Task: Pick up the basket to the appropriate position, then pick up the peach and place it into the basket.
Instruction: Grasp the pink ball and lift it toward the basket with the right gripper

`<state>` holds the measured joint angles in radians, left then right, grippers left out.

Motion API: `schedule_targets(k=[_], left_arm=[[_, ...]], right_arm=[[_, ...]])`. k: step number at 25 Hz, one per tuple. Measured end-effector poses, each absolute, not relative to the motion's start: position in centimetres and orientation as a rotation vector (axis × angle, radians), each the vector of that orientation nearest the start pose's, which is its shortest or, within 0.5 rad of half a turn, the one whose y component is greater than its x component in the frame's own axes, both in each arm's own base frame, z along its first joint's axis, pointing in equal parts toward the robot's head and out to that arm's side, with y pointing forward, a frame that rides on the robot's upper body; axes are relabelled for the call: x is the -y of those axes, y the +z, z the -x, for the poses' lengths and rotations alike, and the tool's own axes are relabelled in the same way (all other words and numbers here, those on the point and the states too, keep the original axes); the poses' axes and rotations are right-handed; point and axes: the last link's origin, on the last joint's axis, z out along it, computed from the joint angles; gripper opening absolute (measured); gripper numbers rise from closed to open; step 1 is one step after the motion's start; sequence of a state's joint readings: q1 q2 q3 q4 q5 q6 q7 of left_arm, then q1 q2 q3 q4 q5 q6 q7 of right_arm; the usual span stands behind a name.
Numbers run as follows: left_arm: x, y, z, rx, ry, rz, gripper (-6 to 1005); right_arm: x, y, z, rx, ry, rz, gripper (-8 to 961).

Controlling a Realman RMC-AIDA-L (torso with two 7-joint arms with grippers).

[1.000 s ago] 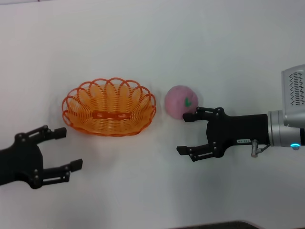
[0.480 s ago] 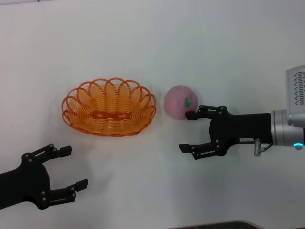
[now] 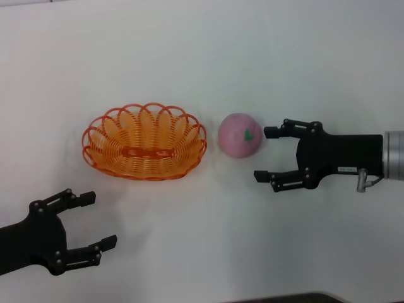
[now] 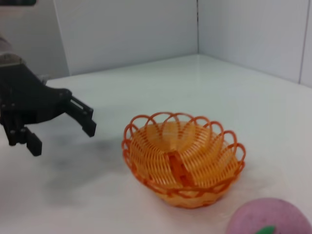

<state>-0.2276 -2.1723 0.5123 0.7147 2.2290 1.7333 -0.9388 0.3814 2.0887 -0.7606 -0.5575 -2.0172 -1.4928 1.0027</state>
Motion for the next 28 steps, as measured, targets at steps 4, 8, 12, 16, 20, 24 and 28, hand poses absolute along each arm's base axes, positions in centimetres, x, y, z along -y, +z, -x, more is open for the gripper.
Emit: schedule_targets(k=[4,8,12,16,20,24,28], left_arm=[[-20.7,-2.1,33.3,0.461,-0.602,2.759,876],[-20.7,-2.1,33.3,0.461,-0.604,2.759,876],[-20.7,-2.2,33.3,0.461,-0.605,2.759,876],[-20.7,-2.2,33.2,0.461,-0.606,2.758,876],[-20.8,-2.2,33.2,0.462,-0.612,2.756,876],[-20.8,-2.3,33.1,0.464,-0.619,2.758,876],[-20.8,-2.3,33.1,0.466,-0.620,2.759,876]], right_arm=[[-27.9,-2.6,-31.2,-0.429,0.548,2.745,952],[-29.5,-1.3,-30.2,-0.623,0.572,2.713,952],[-31.1,0.3,-28.9,-0.822,0.576,2.680,952],[-32.2,1.4,-27.5,-0.899,0.548,2.680,952],[-33.3,1.6,-26.3,-0.863,0.356,2.750,949],[-34.4,1.5,-24.7,-0.757,0.116,2.847,948],[-35.7,1.6,-22.9,-0.624,-0.097,2.891,948]])
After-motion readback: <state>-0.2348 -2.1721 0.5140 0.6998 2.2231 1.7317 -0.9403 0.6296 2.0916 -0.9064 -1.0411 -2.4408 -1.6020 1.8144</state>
